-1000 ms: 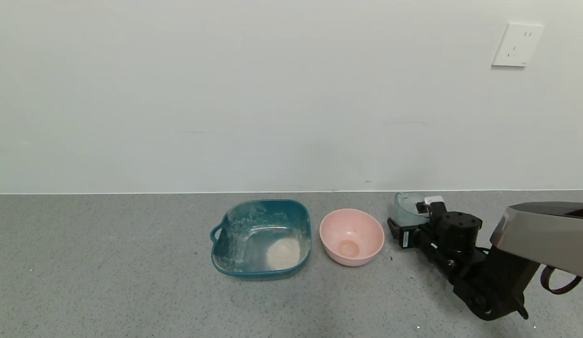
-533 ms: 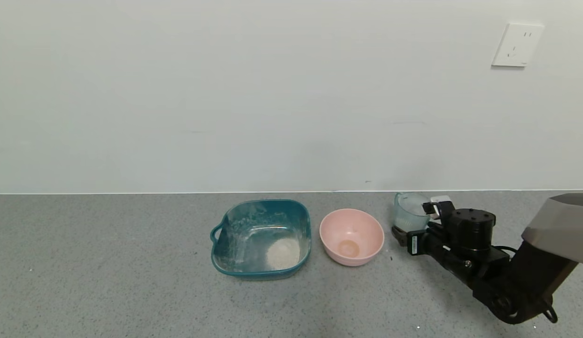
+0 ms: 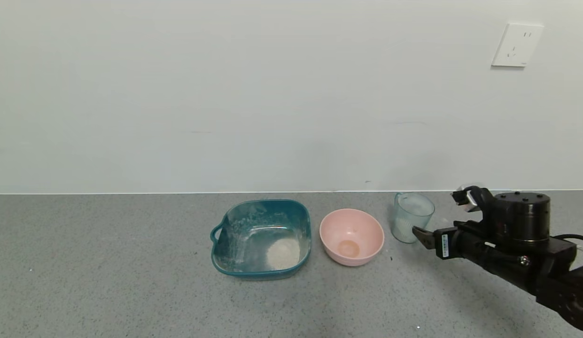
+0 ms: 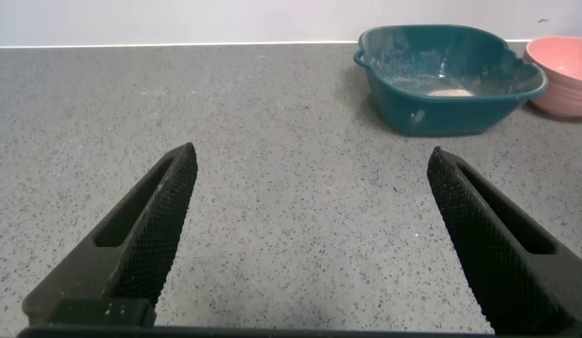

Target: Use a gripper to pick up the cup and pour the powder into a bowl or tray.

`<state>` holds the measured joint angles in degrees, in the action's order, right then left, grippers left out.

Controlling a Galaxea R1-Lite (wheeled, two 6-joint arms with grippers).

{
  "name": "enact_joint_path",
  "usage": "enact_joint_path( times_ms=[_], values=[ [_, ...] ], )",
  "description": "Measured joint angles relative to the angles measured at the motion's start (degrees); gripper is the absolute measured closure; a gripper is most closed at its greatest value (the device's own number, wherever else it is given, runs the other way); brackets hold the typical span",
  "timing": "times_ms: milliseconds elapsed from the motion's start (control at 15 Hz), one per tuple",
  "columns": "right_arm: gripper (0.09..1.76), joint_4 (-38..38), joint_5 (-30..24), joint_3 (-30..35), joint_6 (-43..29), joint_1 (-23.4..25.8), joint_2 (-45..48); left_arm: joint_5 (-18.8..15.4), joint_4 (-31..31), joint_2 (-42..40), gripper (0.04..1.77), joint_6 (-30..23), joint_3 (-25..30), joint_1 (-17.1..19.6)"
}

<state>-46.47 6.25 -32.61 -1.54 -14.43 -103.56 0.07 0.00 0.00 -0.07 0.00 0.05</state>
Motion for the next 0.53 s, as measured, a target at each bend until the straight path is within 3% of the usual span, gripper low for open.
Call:
enact_joint_path(
  times_ms=[533],
  values=[
    [0.15,25.14,0.41,3.07,-0.13,-2.56,30.94,0.0,0.0,0.0,0.05,0.0,0.0,0.02]
  ],
)
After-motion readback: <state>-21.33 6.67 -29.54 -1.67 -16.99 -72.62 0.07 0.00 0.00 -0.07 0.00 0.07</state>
